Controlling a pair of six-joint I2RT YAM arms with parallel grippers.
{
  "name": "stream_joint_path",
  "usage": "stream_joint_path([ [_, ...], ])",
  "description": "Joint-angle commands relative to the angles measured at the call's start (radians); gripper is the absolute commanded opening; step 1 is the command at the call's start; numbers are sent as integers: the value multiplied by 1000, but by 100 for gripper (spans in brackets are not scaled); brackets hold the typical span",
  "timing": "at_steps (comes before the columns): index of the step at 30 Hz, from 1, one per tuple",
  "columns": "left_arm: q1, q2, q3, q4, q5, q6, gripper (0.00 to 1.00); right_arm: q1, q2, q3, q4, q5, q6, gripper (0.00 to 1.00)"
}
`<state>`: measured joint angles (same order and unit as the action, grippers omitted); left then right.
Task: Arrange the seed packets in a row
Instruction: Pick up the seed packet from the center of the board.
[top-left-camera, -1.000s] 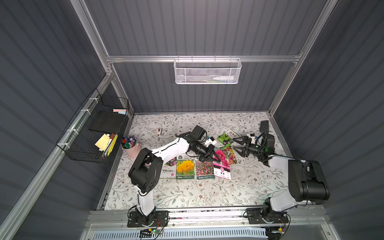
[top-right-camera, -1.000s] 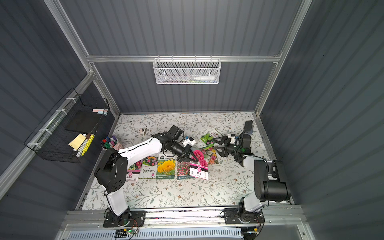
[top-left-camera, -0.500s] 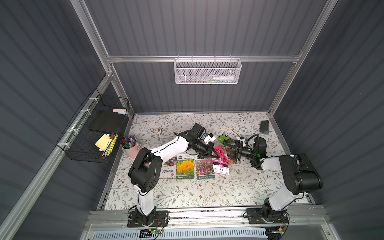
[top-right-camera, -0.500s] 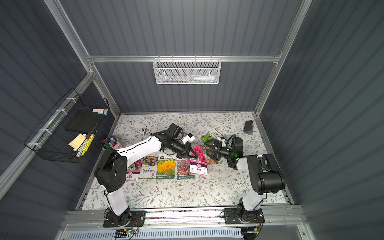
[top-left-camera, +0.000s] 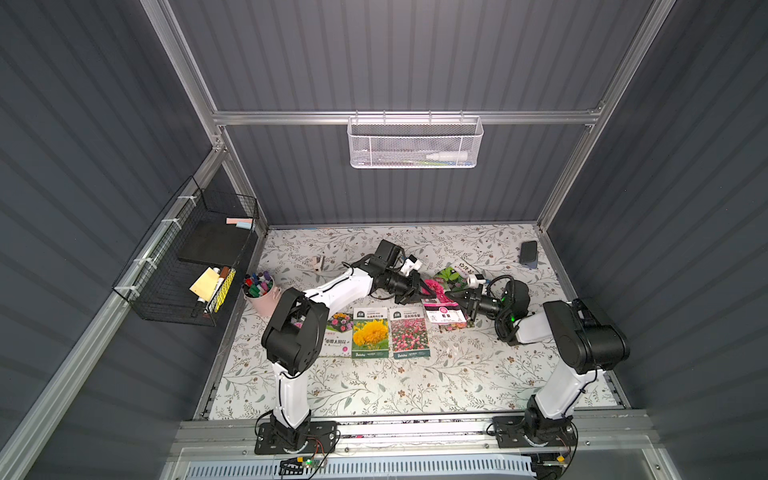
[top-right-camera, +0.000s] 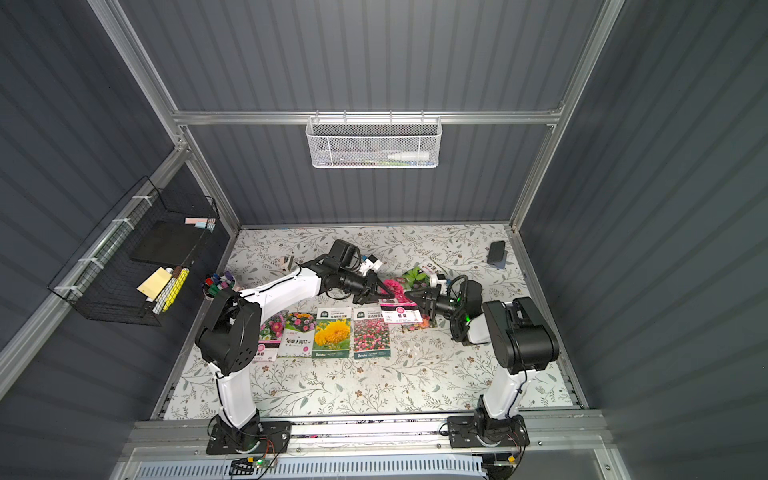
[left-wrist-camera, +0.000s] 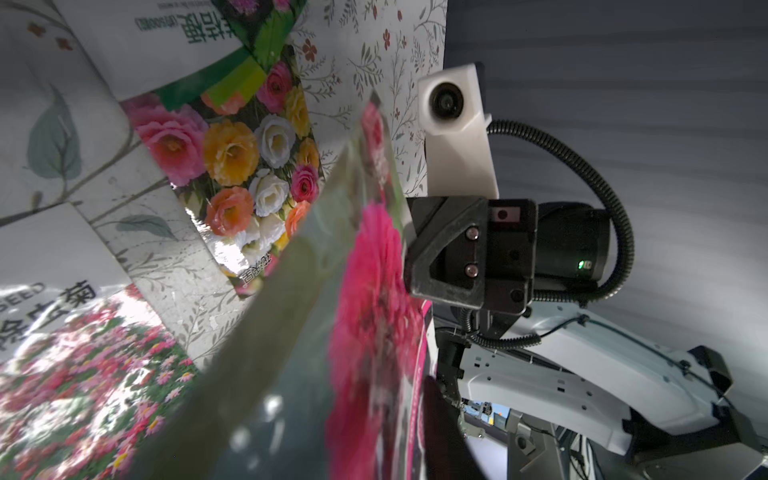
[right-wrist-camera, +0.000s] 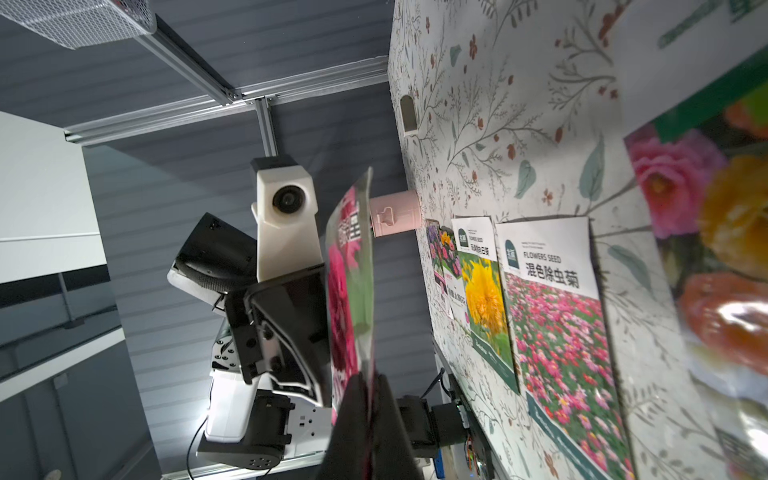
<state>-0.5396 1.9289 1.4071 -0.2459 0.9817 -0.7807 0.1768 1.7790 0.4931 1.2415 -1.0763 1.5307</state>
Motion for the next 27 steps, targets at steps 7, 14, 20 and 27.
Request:
stream_joint_path([
  [7, 76, -83, -88, -230, -60, 72, 99, -19, -101, 13, -502, 51, -393, 0],
  [14, 125, -236, -200, -348, -102, 153, 99, -84, -14, 62, -675, 61, -515, 0],
  [20, 127, -345, -249, -461, -140, 262, 100, -103, 176, 54, -436, 49, -368, 0],
  [27, 132, -424, -266, -563, -171, 332, 99, -111, 206, 77, -579, 162, -410, 0],
])
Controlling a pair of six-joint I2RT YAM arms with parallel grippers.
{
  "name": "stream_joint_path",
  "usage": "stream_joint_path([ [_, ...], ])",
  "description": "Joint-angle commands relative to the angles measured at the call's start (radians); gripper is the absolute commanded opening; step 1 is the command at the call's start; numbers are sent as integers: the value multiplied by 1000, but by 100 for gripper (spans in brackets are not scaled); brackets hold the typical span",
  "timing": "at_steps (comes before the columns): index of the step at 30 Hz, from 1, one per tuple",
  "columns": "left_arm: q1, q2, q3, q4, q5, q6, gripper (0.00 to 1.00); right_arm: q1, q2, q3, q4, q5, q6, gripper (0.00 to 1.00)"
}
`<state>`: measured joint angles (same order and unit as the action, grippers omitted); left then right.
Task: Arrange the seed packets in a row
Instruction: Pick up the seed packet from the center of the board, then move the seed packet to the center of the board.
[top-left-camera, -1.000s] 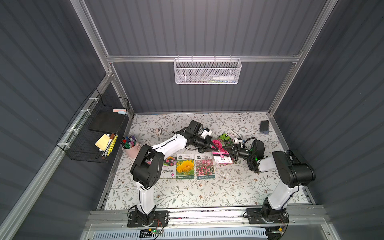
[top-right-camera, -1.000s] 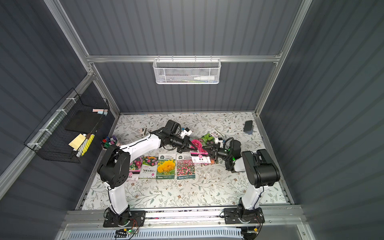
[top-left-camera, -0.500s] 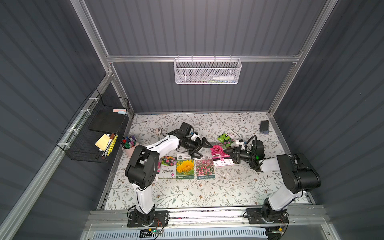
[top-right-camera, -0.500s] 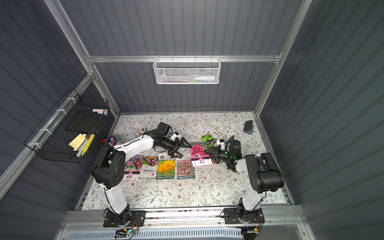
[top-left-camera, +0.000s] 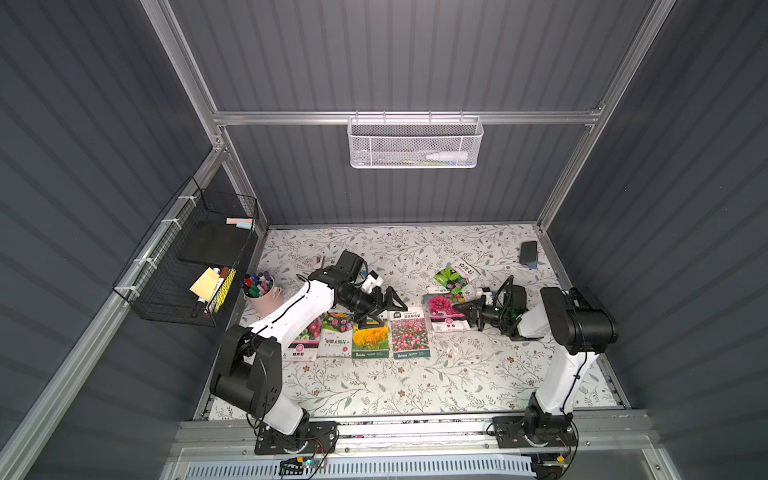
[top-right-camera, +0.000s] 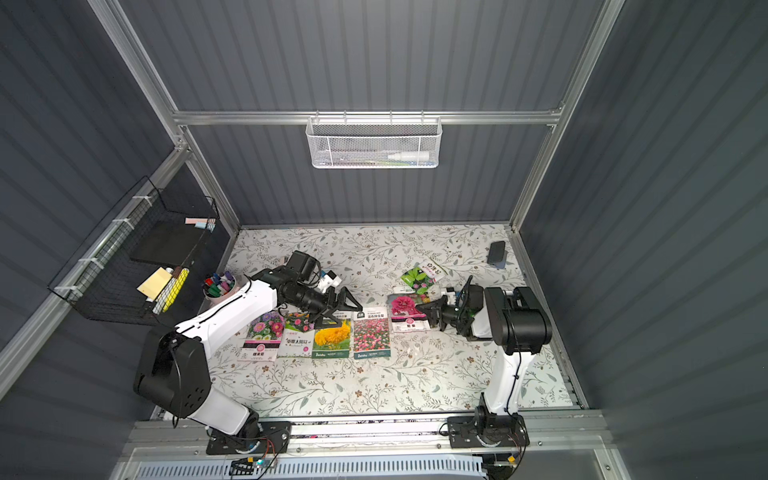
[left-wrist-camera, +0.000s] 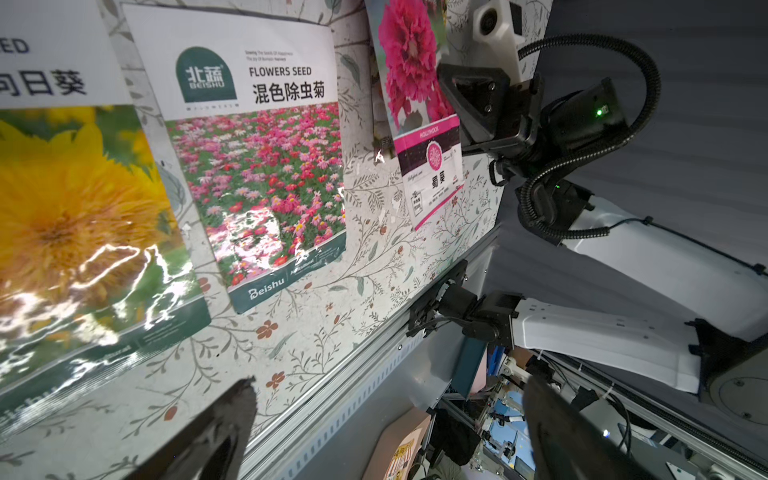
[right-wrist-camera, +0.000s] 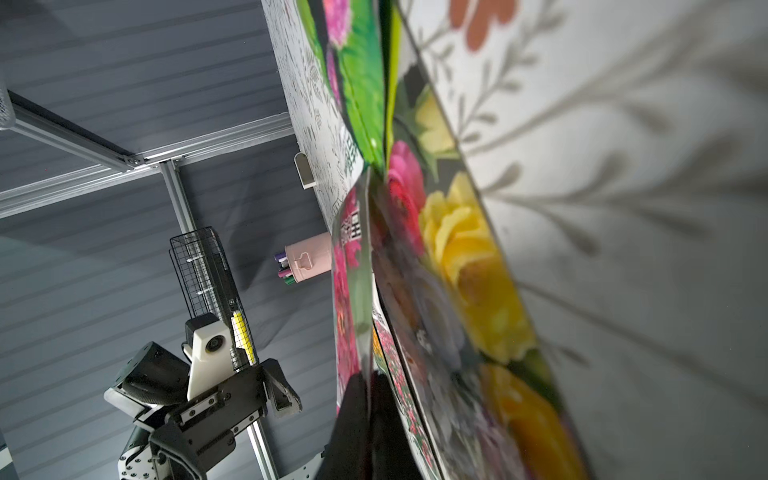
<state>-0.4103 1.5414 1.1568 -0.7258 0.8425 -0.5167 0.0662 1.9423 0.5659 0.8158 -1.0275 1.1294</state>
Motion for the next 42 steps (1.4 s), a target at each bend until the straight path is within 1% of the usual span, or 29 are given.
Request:
stream_joint_path([
  [1, 2, -44, -16, -95, -38, 74, 99, 0, 33, 18, -201, 141, -21, 0],
  [2, 2, -51, -17, -105, -42, 80, 99, -1, 20, 40, -259, 164, -45, 0],
  [3, 2, -58, -16, -118, -50, 88, 100, 1, -8, 73, -363, 200, -93, 0],
  [6, 3, -76, -22, -137, -60, 100, 99, 20, -112, 203, -727, 355, -284, 0],
  [7, 3, -82, -24, -143, -62, 105, 99, 31, -139, 249, -814, 401, -337, 0],
  [10, 4, -95, -33, -151, -68, 112, 99, 43, -159, 352, -982, 465, -426, 0],
  [15, 4, -103, -39, -152, -72, 111, 100, 44, -88, 483, -1100, 523, -488, 0],
  [17, 4, -106, -38, -159, -73, 111, 100, 48, -56, 520, -1092, 520, -496, 0],
  [20, 4, -113, -29, -176, -74, 123, 99, 49, -32, 575, -1067, 502, -532, 0],
  [23, 4, -110, -21, -194, -70, 129, 100, 51, -56, 626, -1083, 422, -567, 0],
  [25, 4, -111, -22, -195, -68, 130, 99, 66, -125, 615, -1113, 412, -591, 0],
  [27, 4, -116, -32, -192, -68, 131, 99, 76, -208, 567, -1150, 412, -596, 0],
  [29, 4, -121, -44, -188, -69, 133, 99, 74, -304, 467, -1168, 403, -574, 0],
  [34, 4, -132, -69, -172, -69, 128, 99, 75, -601, 198, -1195, 324, -514, 0],
  [37, 4, -130, -77, -149, -65, 115, 99, 75, -776, 107, -1262, 334, -504, 0],
  [40, 4, -124, -83, -127, -59, 98, 99, 75, -860, 31, -1296, 326, -467, 0],
  [42, 5, -122, -88, -107, -56, 83, 99, 75, -862, -16, -1280, 325, -449, 0],
])
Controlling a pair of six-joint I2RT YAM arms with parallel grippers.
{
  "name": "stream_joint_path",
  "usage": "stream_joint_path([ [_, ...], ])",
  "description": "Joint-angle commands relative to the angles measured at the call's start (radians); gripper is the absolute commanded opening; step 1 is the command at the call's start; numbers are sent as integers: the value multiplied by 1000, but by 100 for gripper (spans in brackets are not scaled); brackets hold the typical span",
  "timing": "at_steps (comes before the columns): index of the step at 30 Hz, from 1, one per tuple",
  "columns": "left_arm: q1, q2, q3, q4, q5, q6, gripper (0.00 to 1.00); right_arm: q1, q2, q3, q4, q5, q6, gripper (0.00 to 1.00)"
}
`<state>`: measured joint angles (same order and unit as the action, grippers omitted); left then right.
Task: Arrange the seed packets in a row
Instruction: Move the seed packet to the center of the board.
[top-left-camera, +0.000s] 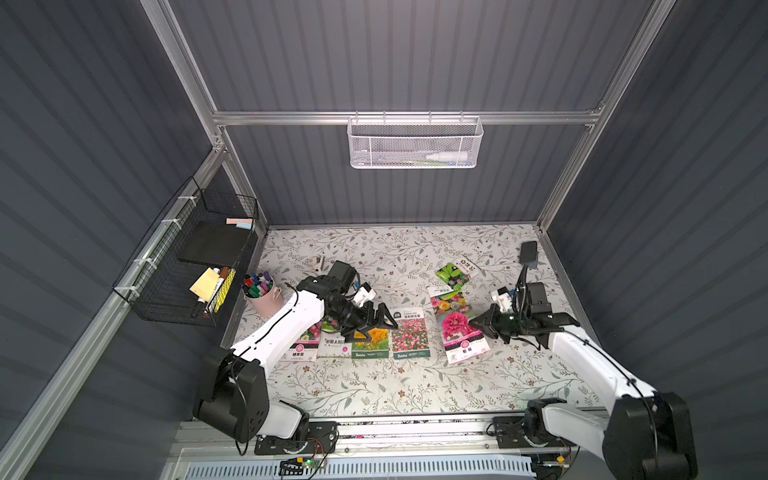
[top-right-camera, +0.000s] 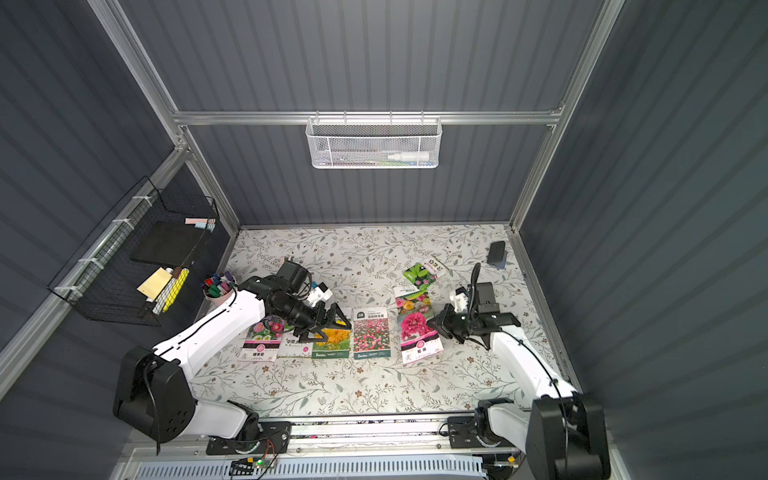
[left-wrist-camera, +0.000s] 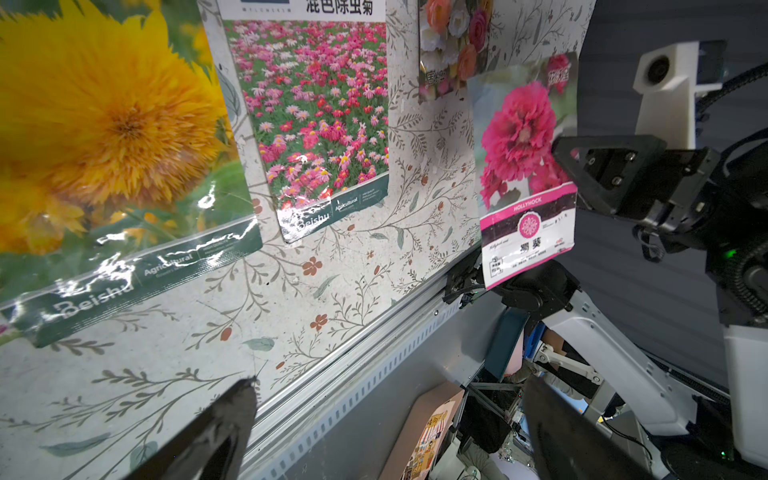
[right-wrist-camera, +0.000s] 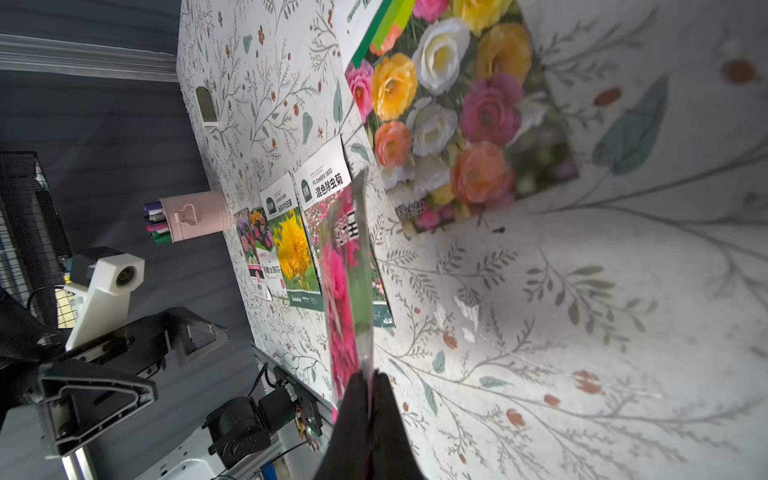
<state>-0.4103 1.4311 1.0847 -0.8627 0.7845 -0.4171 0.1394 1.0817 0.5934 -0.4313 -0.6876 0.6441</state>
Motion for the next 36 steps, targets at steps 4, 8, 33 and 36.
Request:
stream_joint_path([
  [4, 4, -13, -29, 56, 11, -40, 100, 2, 76, -74, -44, -19, 32, 0],
  [8, 4, -25, -34, 42, 10, -35, 99, 2, 125, -95, 7, -10, 51, 0],
  [33, 4, -21, -42, 38, 6, -29, 100, -1, 553, 230, 157, 74, 59, 0],
  [36, 4, -23, -46, 36, 8, -31, 99, 1, 608, 274, 158, 67, 41, 0],
])
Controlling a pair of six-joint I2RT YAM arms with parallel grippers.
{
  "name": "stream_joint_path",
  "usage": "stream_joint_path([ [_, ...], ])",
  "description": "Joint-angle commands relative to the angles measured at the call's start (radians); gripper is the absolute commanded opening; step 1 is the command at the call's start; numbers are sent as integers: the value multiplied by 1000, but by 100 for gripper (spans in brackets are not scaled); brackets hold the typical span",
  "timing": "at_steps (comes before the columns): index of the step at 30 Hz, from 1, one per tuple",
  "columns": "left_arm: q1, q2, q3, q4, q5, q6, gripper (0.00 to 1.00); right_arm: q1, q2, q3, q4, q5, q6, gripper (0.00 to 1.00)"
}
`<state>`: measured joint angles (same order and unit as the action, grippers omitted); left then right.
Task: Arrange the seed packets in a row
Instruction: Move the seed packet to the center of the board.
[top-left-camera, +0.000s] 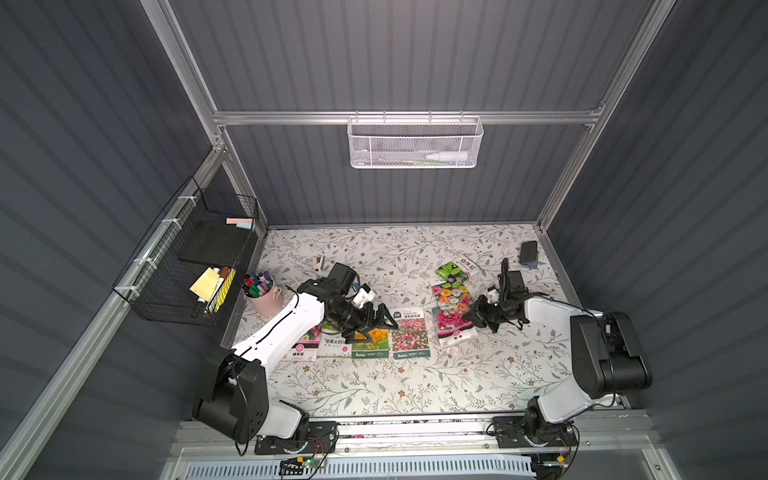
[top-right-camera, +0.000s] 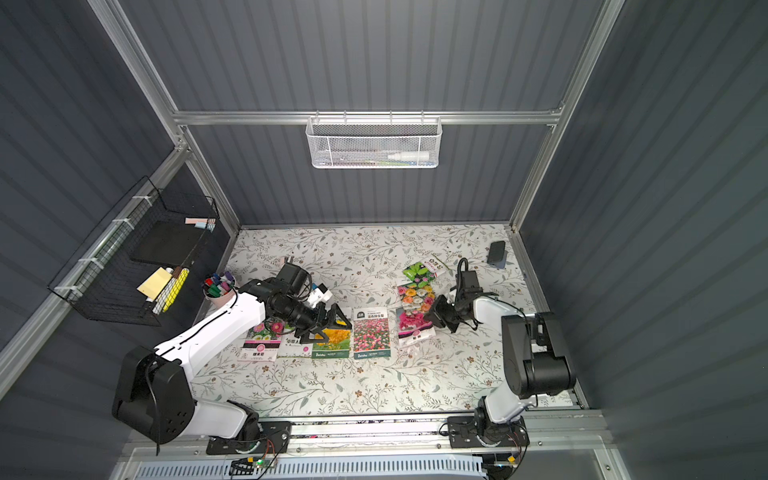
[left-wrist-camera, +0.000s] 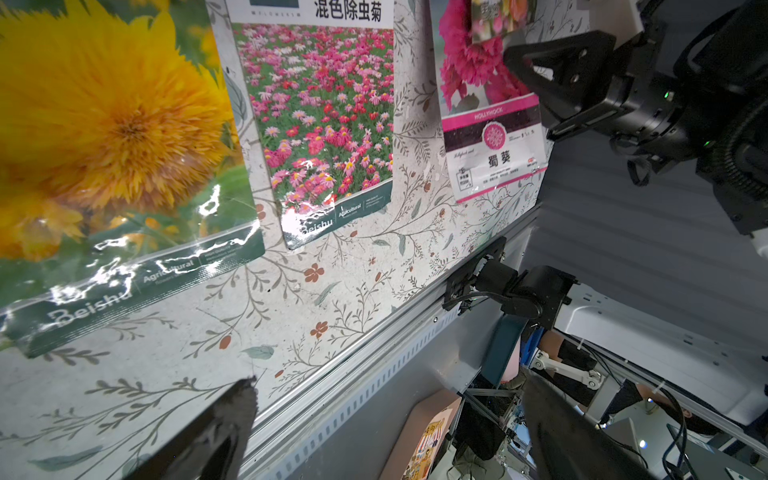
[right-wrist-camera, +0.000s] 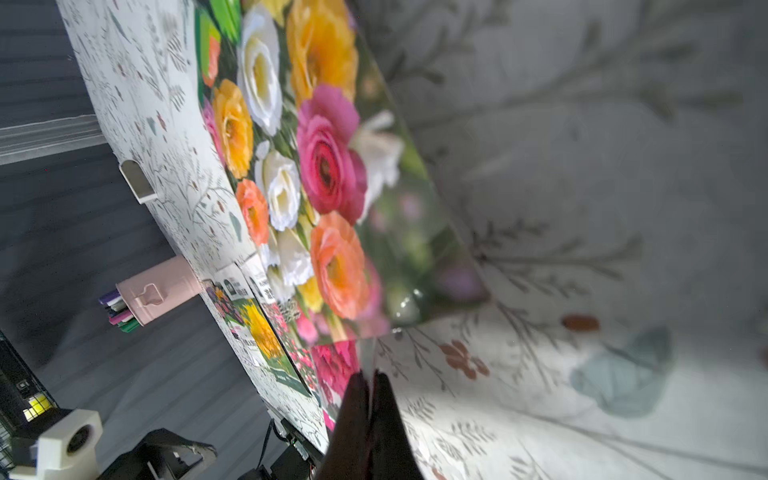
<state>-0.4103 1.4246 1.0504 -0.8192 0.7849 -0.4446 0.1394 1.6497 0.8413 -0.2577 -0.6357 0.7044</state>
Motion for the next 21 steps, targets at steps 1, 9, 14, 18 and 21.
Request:
stream_joint_path([
  [1, 4, -19, -13, -9, 8, -2, 100, 3, 50, 31, -20, 15, -31, 0],
  [9, 4, -1, -22, -4, 11, 0, 99, -14, -162, -179, 253, 51, 38, 0],
  [14, 4, 27, -28, 51, 32, -42, 100, -26, -134, -50, 168, 71, -13, 0],
  [18, 4, 31, -30, 64, 37, -56, 99, -29, -34, 45, 236, 44, 7, 0],
  [21, 4, 20, -37, 63, 37, -54, 99, -29, 33, 112, 267, 68, 15, 0],
])
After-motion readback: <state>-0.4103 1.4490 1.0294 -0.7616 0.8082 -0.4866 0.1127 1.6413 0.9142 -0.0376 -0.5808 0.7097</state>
